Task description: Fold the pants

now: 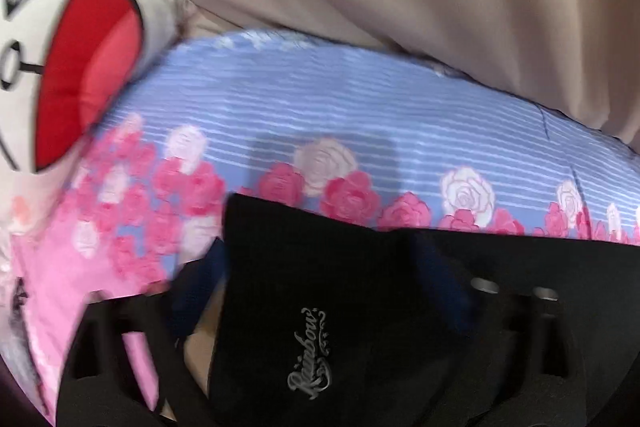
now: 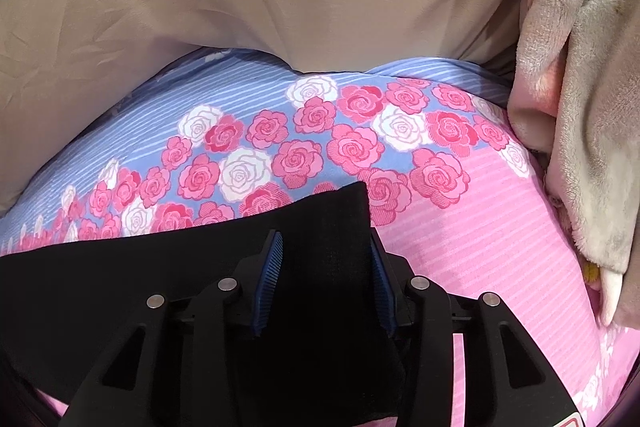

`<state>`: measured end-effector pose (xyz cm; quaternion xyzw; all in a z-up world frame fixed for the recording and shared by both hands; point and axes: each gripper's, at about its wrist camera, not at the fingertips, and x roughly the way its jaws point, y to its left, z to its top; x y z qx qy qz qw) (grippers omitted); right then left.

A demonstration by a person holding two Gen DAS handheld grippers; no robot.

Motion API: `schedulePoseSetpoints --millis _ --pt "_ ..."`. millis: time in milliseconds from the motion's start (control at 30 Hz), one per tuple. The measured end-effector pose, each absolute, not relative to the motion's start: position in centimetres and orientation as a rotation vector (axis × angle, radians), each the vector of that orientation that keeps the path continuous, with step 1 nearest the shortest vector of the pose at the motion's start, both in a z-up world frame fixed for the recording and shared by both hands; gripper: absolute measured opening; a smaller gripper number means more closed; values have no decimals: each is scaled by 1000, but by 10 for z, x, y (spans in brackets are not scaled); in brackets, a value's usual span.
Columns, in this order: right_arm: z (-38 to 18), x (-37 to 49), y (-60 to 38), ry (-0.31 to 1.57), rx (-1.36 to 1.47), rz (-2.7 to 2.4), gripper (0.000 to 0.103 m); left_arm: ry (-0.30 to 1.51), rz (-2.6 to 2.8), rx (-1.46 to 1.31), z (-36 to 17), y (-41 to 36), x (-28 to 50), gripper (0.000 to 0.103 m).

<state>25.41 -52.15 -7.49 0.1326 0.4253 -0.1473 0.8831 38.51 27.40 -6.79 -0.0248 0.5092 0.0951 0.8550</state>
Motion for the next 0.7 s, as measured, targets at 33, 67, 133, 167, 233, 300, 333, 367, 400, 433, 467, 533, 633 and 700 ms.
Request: schedulePoseSetpoints --millis 33,67,133,167,233,300,333,367,400,433,467,533,633,700 --pt "-74 254 -521 887 276 -310 39 1054 208 -70 -65 280 384 62" --pt "-74 253 -521 888 277 -307 32 1050 199 -92 -64 280 383 54" --pt "-70 253 -516 889 290 -280 12 1053 171 -135 -57 279 380 34" --pt "-65 251 -510 879 262 -292 12 1045 159 -155 -52 281 376 28" --pt "-50 242 -503 832 240 -279 11 991 142 -149 -31 277 358 24" --pt "-27 227 -498 761 245 -257 11 873 123 -118 -6 269 333 24" --pt "-14 216 -496 723 247 -240 11 836 112 -118 10 267 316 24" --pt "-4 208 -495 694 244 -229 11 809 101 -124 22 265 301 24" --pt "13 190 -491 647 239 -204 11 786 87 -131 33 267 288 24" --pt "22 180 -489 625 238 -190 11 755 76 -130 45 267 269 24" --pt "37 161 -486 582 230 -166 11 735 71 -126 54 266 251 24" --pt "53 129 -481 530 208 -133 11 702 60 -113 67 268 209 24" --pt "66 67 -477 462 189 -78 11 685 57 -87 74 277 148 24" --pt "61 34 -475 457 173 -50 11 698 72 -79 67 285 119 24"
